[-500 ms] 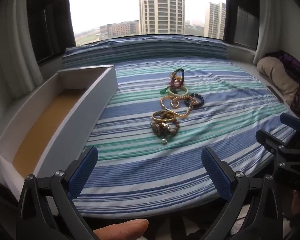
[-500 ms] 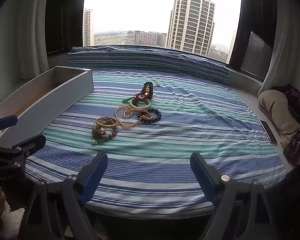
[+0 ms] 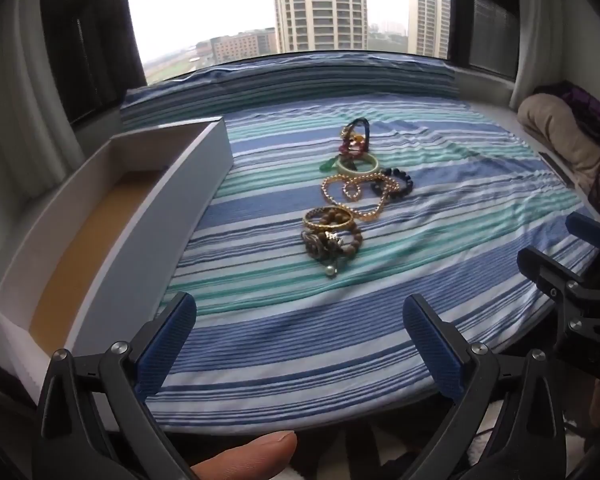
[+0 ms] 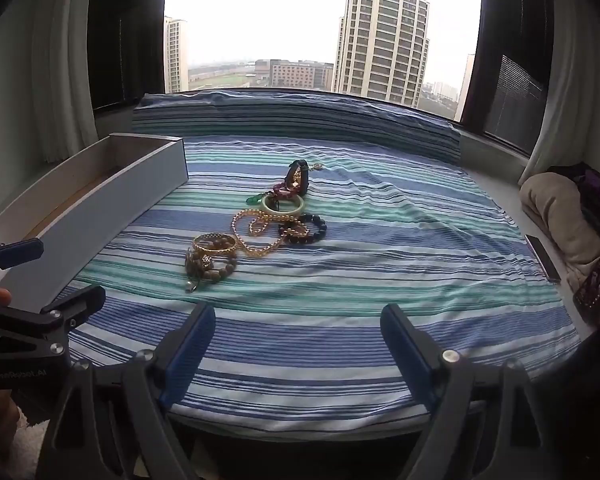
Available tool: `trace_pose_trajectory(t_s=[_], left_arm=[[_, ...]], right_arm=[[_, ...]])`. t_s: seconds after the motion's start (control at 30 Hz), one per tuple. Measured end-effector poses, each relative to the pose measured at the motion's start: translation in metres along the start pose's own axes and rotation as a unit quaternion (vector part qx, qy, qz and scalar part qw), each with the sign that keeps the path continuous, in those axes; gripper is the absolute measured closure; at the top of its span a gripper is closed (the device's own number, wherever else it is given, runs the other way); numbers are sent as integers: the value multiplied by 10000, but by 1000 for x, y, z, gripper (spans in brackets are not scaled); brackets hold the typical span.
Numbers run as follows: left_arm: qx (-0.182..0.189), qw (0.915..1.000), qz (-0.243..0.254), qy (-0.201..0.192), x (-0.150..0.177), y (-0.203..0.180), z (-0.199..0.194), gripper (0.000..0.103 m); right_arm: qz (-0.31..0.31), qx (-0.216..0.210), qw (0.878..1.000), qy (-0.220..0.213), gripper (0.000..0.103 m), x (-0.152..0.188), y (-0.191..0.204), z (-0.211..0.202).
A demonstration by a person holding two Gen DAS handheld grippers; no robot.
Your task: Organize jewelry
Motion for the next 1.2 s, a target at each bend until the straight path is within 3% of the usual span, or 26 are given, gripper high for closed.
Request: trace_pose_trajectory(t_s=[0.5,1.2], left_arm=[[103,9997,-181,148,5,0,6,0],[210,9995,-229,21,3,0,3,0]], right_arm=[[56,-33,9999,81,16,0,-6,2],[210,-45,9997,137,16,-1,-9,2]])
Point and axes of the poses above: each gripper's, at about its wrist camera, not at the fingertips, and z roughly the way its jaws point, y to its left, x to its underside, the point moved 10 cm from there along z, roughly the way its jaws point, and after that the axes turned 11 degrees about z, right-handed, at the moved point
